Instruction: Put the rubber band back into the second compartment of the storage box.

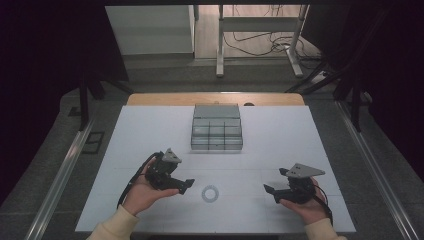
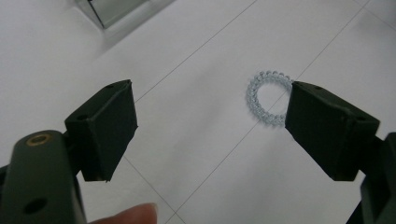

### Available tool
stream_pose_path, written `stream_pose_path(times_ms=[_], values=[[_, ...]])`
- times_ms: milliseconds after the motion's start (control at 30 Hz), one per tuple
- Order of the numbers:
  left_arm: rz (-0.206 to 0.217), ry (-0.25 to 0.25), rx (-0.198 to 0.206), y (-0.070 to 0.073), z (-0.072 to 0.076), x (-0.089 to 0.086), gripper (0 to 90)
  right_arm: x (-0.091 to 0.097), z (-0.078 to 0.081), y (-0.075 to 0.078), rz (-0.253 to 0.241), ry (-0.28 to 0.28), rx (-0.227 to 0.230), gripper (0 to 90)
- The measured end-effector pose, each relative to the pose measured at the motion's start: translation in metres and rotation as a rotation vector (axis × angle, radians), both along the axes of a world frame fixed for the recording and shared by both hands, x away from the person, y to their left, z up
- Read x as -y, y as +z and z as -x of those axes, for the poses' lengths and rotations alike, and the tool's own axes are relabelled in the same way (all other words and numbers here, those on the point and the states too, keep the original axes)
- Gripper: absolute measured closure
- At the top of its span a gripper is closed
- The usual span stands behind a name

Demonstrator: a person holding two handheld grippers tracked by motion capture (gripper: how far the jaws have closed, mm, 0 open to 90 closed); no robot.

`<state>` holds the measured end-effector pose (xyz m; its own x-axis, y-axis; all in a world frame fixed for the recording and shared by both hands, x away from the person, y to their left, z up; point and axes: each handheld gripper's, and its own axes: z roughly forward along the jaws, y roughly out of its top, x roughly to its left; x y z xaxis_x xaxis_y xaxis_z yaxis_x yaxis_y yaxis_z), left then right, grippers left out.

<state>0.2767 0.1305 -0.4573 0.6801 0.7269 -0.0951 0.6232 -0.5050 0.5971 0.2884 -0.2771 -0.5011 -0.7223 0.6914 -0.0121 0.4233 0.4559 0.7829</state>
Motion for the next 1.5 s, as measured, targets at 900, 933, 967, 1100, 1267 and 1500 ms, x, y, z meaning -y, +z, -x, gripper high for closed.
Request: stream_pose_path(times_ms=[900, 933, 967, 1100, 1267, 1500], values=[[-0.029, -0.084, -0.05, -0.004, -0.01, 0.035, 18.1, 0.0, 0.0, -0.001, 0.012, -0.001, -0.001, 16.5], [-0.028, -0.084, -0.053, -0.004, -0.011, 0.036, 18.2, 0.0, 0.0, 0.0, 0.012, -0.001, -0.001, 16.5], [-0.028, -0.084, -0.055, -0.005, -0.012, 0.037, 18.2, 0.0, 0.0, 0.0, 0.012, -0.001, -0.001, 16.5], [-0.035, -0.094, -0.065, -0.007, -0.015, 0.04, 19.1, 0.0, 0.0, 0.0, 0.013, -0.004, -0.001, 16.5], [-0.043, -0.102, -0.083, -0.01, -0.019, 0.043, 19.3, 0.0, -0.001, -0.001, 0.019, 0.0, -0.003, 16.4], [-0.06, -0.108, -0.11, -0.019, -0.022, 0.048, 20.1, 0.0, 0.0, -0.002, 0.023, -0.001, -0.005, 16.5]])
